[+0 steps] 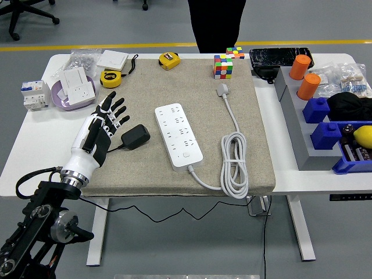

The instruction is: Pick up the plug,place it near the board,insert it into the board,press the button

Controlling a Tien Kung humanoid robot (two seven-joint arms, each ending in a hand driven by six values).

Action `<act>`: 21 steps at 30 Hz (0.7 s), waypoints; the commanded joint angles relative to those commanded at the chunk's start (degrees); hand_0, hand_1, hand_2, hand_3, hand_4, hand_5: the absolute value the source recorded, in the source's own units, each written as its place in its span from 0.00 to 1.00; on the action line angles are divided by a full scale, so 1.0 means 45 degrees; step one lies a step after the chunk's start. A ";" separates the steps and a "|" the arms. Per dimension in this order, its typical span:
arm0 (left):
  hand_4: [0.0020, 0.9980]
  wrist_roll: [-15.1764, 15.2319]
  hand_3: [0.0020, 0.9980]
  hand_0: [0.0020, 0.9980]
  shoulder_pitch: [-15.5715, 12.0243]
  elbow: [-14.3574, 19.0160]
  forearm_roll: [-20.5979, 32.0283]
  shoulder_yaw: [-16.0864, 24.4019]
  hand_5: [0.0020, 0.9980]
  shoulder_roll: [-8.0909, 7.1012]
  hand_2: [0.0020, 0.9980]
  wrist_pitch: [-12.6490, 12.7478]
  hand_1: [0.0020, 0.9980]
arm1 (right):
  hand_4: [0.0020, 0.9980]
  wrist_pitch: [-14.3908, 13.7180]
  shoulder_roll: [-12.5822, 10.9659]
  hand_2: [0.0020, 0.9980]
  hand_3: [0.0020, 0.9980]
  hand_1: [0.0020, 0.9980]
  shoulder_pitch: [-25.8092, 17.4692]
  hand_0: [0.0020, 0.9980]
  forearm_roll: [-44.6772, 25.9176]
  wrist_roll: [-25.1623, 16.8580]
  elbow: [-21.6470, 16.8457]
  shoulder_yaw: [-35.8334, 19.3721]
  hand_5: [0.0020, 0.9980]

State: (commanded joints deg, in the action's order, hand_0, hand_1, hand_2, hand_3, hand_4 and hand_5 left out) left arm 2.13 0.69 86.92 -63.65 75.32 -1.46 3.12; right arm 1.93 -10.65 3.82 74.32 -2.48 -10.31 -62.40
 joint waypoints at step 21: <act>1.00 -0.0672 0.89 0.74 -0.0205 -0.0233 -0.2663 -0.0179 0.68 -0.0224 0.83 -0.0003 0.80 | 1.00 -0.0010 0.0104 0.83 0.84 0.89 -0.0049 0.94 0.0021 0.0000 0.0000 -0.0026 0.93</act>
State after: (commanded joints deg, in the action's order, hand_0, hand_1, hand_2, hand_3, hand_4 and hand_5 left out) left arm -0.89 -0.23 85.87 -75.63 74.51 -2.47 3.10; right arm 1.88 -10.18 3.60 74.41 -2.47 -10.31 -62.51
